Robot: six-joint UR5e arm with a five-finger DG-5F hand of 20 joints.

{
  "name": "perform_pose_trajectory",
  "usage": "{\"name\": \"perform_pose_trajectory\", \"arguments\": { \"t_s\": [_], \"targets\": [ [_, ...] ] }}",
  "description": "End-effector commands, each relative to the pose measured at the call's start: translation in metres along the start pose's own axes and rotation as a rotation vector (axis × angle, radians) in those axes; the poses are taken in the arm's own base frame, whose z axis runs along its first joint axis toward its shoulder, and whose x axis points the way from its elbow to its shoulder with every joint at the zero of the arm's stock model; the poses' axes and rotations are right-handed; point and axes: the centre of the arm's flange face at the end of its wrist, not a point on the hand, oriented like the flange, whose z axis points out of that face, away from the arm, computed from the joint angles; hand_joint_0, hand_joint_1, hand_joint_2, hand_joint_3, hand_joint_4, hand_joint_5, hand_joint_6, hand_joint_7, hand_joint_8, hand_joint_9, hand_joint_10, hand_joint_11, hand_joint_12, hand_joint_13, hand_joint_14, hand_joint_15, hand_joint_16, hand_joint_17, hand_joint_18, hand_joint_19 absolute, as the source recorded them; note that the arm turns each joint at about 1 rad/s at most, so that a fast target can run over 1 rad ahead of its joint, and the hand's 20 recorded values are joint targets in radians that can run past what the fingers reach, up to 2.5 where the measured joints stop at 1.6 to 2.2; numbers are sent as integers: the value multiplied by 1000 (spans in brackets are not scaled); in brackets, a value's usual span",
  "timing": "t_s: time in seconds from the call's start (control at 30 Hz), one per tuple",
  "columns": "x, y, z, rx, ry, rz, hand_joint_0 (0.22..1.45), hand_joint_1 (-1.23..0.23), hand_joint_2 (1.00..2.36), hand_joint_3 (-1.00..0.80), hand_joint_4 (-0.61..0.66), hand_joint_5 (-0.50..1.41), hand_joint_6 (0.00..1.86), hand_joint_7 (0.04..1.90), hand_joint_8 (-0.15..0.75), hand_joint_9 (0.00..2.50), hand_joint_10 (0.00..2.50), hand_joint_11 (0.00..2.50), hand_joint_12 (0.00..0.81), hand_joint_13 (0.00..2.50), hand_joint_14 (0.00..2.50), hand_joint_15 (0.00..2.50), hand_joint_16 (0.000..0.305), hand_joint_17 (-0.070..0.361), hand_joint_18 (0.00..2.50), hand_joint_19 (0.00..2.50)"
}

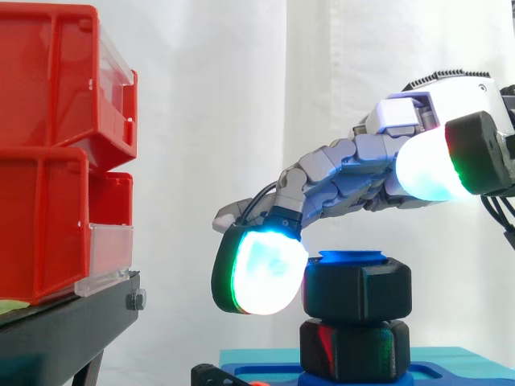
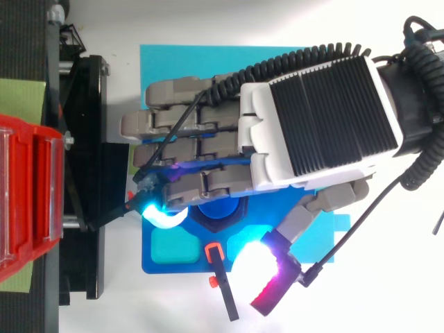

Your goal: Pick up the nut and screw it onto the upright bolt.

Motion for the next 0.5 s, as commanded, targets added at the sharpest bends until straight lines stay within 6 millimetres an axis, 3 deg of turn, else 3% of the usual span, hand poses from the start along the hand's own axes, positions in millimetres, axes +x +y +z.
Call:
{"name": "perform_pose_trajectory", "arguments": {
  "t_s": [0.0, 0.47],
  "targets": [
    [0, 0, 0, -2, -1, -2, 446, -157, 1000, -500, 200, -164, 502, 768, 250, 370, 0, 0, 327, 106, 0, 0, 39, 88, 0, 0],
    [-5, -12, -5, -21, -19, -19, 451, -206, 1000, -500, 255, -135, 503, 807, 279, 481, 0, 0, 231, 209, 0, 0, 23, 51, 0, 0]
  ]
}}
